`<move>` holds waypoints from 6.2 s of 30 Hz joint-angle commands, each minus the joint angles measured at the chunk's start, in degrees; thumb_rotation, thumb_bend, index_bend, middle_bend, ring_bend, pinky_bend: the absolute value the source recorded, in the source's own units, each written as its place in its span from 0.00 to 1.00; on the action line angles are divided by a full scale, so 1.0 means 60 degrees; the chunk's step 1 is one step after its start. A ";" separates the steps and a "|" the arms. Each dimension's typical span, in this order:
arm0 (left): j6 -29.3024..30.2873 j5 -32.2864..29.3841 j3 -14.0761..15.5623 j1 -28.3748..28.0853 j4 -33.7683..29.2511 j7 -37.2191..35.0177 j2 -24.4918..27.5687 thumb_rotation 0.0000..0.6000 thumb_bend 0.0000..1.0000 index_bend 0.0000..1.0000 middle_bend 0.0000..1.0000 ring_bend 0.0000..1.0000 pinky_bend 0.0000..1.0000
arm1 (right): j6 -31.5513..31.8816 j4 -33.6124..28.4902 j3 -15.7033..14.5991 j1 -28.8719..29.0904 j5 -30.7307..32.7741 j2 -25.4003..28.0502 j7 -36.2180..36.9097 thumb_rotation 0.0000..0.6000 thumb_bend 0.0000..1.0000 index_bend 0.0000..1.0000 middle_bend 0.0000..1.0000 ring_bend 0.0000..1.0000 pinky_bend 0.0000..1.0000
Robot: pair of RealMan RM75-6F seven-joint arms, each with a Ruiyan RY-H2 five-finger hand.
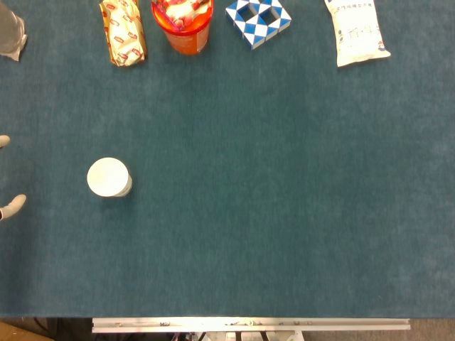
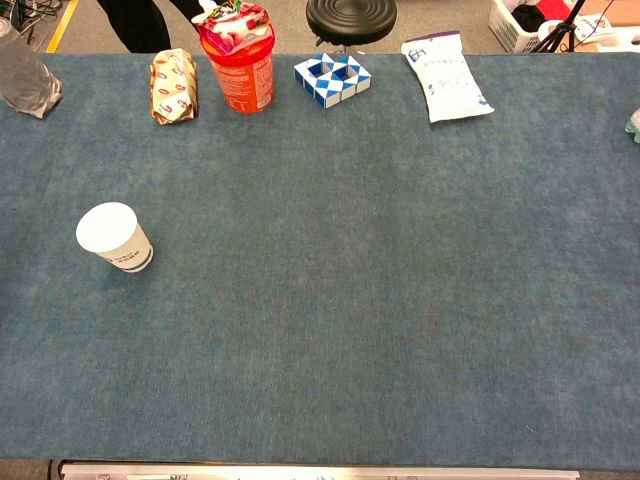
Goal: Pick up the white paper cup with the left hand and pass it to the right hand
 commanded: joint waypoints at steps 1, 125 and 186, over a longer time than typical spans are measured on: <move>0.0003 0.0008 -0.0005 -0.0006 0.0006 0.0010 -0.0006 1.00 0.02 0.23 0.30 0.40 0.71 | 0.0011 0.0040 -0.0010 -0.0018 0.0009 -0.0020 0.0020 1.00 0.00 0.14 0.20 0.26 0.57; -0.3451 -0.3887 0.0310 -0.3084 -0.2941 0.4503 -0.0790 0.94 0.02 0.04 0.00 0.06 0.33 | -0.0562 0.0727 0.0043 0.0397 0.0173 -0.0171 0.0873 1.00 0.00 0.14 0.20 0.26 0.57; -0.2895 -0.3409 -0.0202 -0.3338 -0.3638 0.3151 -0.0789 1.00 0.02 0.36 0.34 0.39 0.63 | -0.0660 0.0631 0.0037 0.0444 0.0137 -0.0341 0.1073 1.00 0.00 0.14 0.20 0.26 0.57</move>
